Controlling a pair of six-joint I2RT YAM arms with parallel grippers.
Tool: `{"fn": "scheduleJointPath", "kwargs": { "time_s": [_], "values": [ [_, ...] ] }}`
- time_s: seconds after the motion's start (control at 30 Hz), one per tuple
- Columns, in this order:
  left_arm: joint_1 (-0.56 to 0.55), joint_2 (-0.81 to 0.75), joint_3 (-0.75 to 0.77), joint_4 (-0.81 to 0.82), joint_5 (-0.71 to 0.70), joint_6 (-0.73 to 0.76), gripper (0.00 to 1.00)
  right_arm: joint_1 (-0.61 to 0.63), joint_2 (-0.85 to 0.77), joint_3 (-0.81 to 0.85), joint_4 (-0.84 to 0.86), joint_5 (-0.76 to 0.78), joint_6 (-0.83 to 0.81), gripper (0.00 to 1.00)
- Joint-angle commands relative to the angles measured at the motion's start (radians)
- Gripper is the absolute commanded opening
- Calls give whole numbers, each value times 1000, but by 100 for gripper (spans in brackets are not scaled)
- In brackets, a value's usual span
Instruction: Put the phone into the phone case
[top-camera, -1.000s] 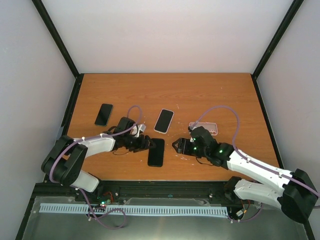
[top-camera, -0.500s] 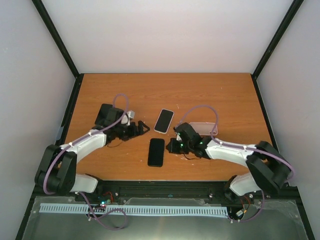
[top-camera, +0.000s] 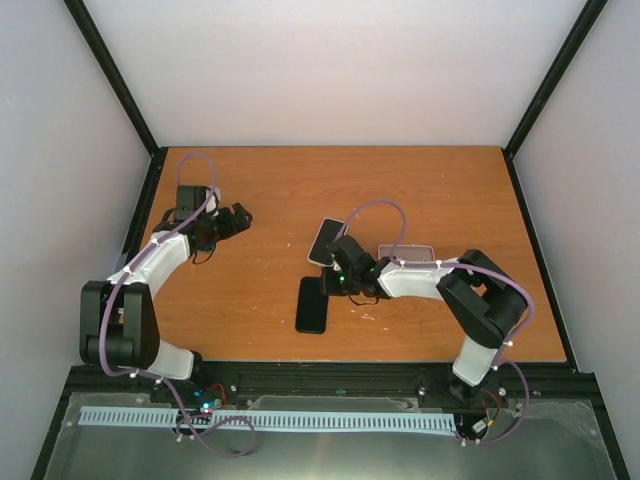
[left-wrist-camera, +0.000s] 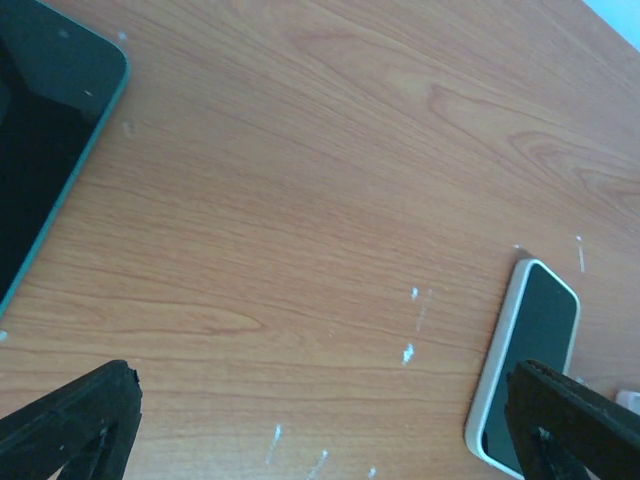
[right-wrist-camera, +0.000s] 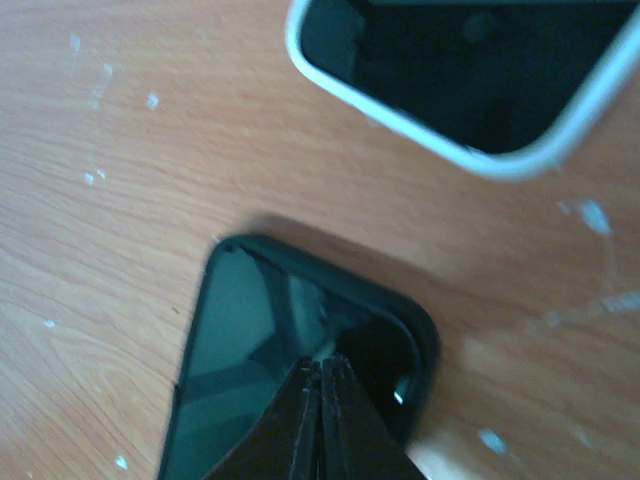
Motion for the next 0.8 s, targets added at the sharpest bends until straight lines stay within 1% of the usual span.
{"fn": "scheduleJointPath", "kwargs": {
  "time_s": [0.0,0.1,0.17,0.33,0.4,0.47,0.5,0.53,0.57,0.63,0.7,0.73,0.77],
  "values": [
    [28,47,74,-32,-85,48,100,-3,71,-7,-10,46,-23,3],
    [44,103,115,-57,-169,62,100,-3,71,-36,-13,81,-11,3],
    [56,135,133,-64,-200,73,100,-3,54,-43,-17,85,-18,3],
    [82,192,156,-44,-233,134,99,-5,-26,-10,-58,68,-49,3],
    [103,230,178,-44,-224,162,100,-11,-63,10,-89,70,-54,8],
    [131,285,223,-65,-167,198,99,-22,-106,21,-119,85,-53,17],
    [138,320,248,-88,-161,217,100,-29,-126,23,-135,96,-53,22],
    [139,334,275,-98,-174,234,99,-39,-148,22,-151,108,-51,30],
    [139,341,290,-105,-190,248,99,-47,-167,22,-176,121,-51,42],
    [139,350,318,-112,-229,277,100,-69,-211,17,-210,149,-47,61],
    [141,379,357,-134,-264,313,99,-91,-238,11,-239,182,-48,76],
    [144,402,383,-150,-272,325,100,-102,-248,8,-257,205,-44,85],
    [146,432,404,-165,-279,336,100,-115,-255,5,-275,226,-37,91]
  ]
}}
